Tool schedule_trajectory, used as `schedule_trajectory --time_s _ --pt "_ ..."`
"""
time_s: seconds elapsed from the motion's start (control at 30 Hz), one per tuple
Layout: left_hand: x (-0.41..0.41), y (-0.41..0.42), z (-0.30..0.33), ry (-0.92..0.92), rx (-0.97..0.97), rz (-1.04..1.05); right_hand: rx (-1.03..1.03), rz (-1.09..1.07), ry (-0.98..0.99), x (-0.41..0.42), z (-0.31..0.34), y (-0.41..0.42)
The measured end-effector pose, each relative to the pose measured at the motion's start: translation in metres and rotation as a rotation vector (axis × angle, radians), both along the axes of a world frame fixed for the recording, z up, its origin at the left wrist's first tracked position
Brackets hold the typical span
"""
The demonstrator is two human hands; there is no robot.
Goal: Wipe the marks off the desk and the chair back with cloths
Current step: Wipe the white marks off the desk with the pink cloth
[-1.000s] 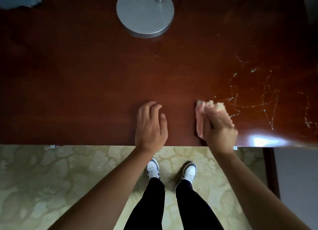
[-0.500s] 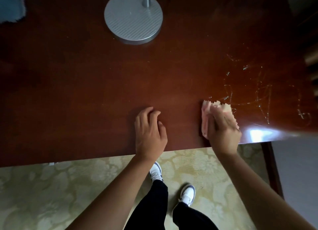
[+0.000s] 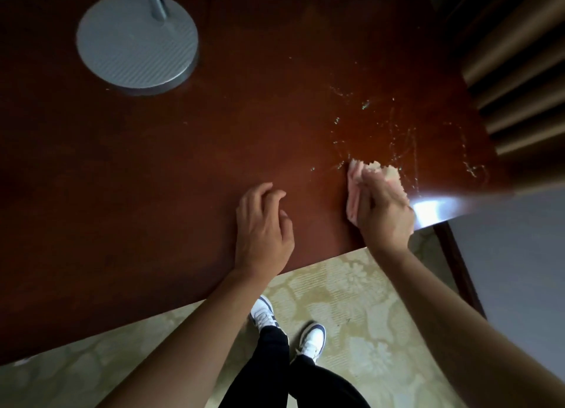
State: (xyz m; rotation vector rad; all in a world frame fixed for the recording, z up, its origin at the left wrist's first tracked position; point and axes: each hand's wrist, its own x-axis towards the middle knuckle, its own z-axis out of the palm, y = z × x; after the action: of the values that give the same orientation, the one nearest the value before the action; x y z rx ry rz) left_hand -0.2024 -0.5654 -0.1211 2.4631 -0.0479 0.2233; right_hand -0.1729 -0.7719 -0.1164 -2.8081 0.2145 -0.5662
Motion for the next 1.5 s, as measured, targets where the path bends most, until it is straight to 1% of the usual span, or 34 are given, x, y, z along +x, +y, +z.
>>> schedule_trajectory --time_s 0.03,0.17,0.23,0.27,0.3,0.33,0.43,0.5,0.57,0.7,0.8,0.83,0.93,1.03,1.1,1.2,1.3,1.37,1.43,1.5 --pt "-0.001 0.001 -0.003 -0.002 0.008 0.004 0.012 0.013 -0.009 0.001 0.0 0.005" --pt "-0.001 -0.004 -0.004 0.015 0.025 0.026 0.072 0.287 -0.032 -0.025 -0.005 0.068" --pt "0.001 -0.005 -0.003 0.019 0.051 0.012 0.051 0.373 -0.04 -0.027 -0.01 0.075" --pt "0.005 -0.009 -0.002 0.009 0.066 -0.018 0.028 0.396 -0.026 -0.022 -0.012 0.064" --pt "0.01 -0.011 -0.001 0.0 0.078 -0.041 0.014 0.39 -0.008 -0.014 -0.007 0.05" --pt "0.015 -0.015 0.001 -0.01 0.086 -0.058 0.014 0.339 0.0 -0.004 -0.001 0.034" --pt "0.03 -0.028 0.006 -0.014 0.076 -0.084 -0.008 0.068 -0.023 0.025 0.012 -0.016" --pt "0.041 -0.031 0.005 -0.006 0.067 -0.062 -0.014 -0.027 -0.025 0.03 0.011 -0.027" --pt "0.046 -0.03 0.001 -0.002 0.052 -0.017 0.025 0.012 0.002 0.023 0.004 -0.002" --pt "0.044 -0.03 -0.004 -0.044 -0.015 0.03 0.098 0.288 -0.043 -0.004 -0.013 0.074" --pt "0.047 -0.029 -0.005 -0.041 -0.041 0.042 0.058 0.359 -0.061 0.017 -0.014 0.064" --pt "0.047 -0.029 -0.005 -0.041 -0.021 0.026 0.045 0.334 -0.06 0.029 -0.009 0.053" --pt "0.045 -0.03 -0.005 -0.028 0.0 -0.002 0.043 0.09 -0.08 0.058 0.002 0.006" --pt "0.046 -0.032 -0.006 -0.037 0.012 -0.013 0.018 -0.053 -0.079 0.047 -0.005 -0.022" --pt "0.047 -0.032 -0.008 -0.046 0.019 -0.015 0.019 -0.006 -0.056 0.034 -0.012 -0.006" --pt "0.044 -0.029 -0.008 -0.072 0.02 -0.026 0.069 0.229 -0.074 0.025 -0.015 0.045" --pt "0.043 -0.026 -0.007 -0.071 0.024 -0.038 0.066 0.31 -0.109 0.047 -0.008 0.067" --pt "0.045 -0.027 -0.007 -0.076 0.04 -0.041 0.082 0.235 -0.109 0.058 -0.004 0.044" --pt "0.045 -0.027 -0.007 -0.074 0.053 -0.038 0.112 0.112 -0.095 0.064 0.005 -0.002" --pt "0.045 -0.027 -0.008 -0.09 0.054 -0.043 0.084 -0.007 -0.103 0.058 0.007 -0.04"
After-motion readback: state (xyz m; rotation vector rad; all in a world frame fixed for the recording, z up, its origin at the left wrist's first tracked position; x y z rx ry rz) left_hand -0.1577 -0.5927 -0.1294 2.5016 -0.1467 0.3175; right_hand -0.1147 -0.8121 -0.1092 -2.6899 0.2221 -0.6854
